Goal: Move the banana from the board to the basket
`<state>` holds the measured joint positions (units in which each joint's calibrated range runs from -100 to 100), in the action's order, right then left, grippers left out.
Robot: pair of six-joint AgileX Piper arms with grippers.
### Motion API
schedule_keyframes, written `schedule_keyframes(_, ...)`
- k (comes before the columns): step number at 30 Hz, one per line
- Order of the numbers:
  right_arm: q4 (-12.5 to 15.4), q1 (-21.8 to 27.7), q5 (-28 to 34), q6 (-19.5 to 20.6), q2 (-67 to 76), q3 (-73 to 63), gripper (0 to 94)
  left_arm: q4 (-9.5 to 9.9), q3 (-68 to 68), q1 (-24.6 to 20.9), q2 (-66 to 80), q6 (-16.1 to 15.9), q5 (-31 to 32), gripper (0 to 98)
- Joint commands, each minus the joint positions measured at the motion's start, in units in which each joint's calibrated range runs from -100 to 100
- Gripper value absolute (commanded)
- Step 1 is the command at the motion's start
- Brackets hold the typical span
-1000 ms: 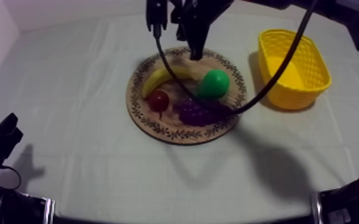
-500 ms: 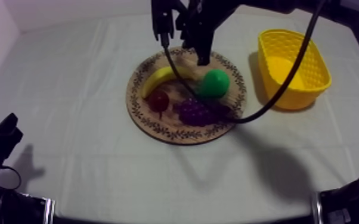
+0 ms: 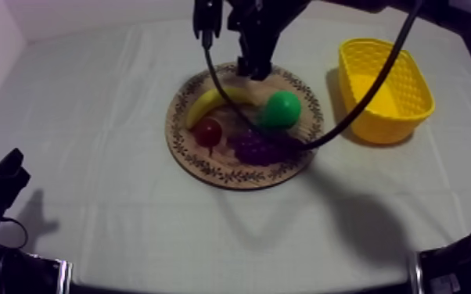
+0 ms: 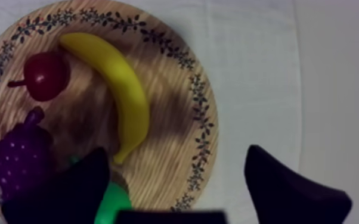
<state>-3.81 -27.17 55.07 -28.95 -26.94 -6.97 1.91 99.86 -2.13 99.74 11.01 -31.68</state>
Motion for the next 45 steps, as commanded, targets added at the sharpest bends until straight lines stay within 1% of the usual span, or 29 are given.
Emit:
schedule_keyframes(1,-1.34,-0.2,-1.3,1.6,0.13,1.08,76.7,-0.03,0.03,0.0,0.01,0.0,-0.01,0.1)
schedule_keyframes(5,-2.35,-0.55,-2.24,2.51,0.12,2.45,79.4,-0.03,0.03,0.0,0.01,0.0,-0.01,0.1)
schedule_keyframes(14,-2.88,-1.03,-2.95,3.02,-3.12,1.56,79.0,-0.03,0.03,0.0,0.01,0.0,-0.01,0.1)
schedule_keyframes(23,-2.19,-0.89,-3.08,2.69,-8.95,-1.93,77.8,-0.03,0.03,0.0,0.01,0.0,-0.01,0.1)
schedule_keyframes(34,-1.7,-1.28,-2.91,2.14,-12.59,-3.56,76.2,-0.03,0.03,0.0,0.01,0.0,-0.01,0.1)
schedule_keyframes(45,-2.15,-1.82,-2.99,2.7,-16.14,-4.7,75.2,-0.03,0.03,0.0,0.01,0.0,-0.01,0.1)
